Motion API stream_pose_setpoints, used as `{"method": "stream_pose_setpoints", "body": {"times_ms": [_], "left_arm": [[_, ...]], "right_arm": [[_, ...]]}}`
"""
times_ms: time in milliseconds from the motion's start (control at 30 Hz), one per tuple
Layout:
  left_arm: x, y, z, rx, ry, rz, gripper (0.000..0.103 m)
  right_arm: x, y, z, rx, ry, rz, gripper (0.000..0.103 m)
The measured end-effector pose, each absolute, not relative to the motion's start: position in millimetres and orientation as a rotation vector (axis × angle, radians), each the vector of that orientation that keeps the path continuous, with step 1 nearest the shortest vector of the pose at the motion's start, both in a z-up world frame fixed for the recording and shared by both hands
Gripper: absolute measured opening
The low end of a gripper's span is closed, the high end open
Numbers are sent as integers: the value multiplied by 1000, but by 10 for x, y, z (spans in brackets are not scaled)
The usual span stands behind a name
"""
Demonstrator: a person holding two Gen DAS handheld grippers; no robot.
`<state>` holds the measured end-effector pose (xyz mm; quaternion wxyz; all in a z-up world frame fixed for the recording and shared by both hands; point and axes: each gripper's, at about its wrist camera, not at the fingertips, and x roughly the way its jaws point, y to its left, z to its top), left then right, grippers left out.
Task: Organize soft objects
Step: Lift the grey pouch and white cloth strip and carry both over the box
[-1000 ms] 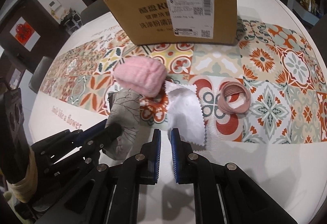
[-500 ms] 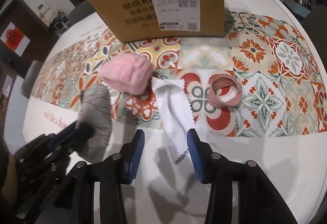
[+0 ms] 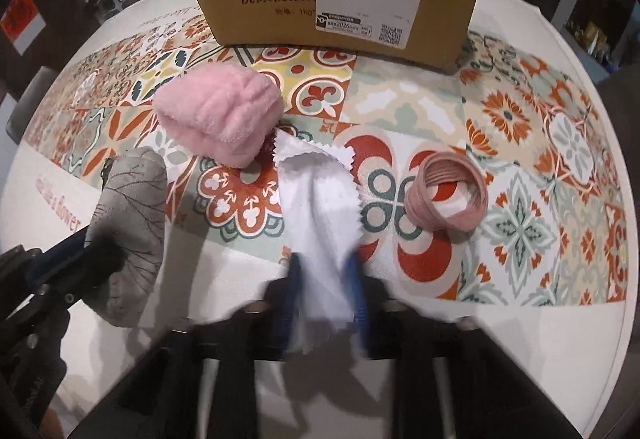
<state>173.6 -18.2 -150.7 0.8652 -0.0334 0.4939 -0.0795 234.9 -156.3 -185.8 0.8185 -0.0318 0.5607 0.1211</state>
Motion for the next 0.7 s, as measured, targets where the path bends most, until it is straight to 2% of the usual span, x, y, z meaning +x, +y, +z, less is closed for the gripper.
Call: {"method": "stream_pose_setpoints", "body": {"times_ms": [133,700], "left_arm": [[1736,-189,-1460,-69,1021,-172,13],[1760,-194,-911,-76,873,-206,13]], "right_arm": [[2338,-1575,-1829,-17,1192,298,7],[2117,-1678,-1021,147,1009,357,7]]}}
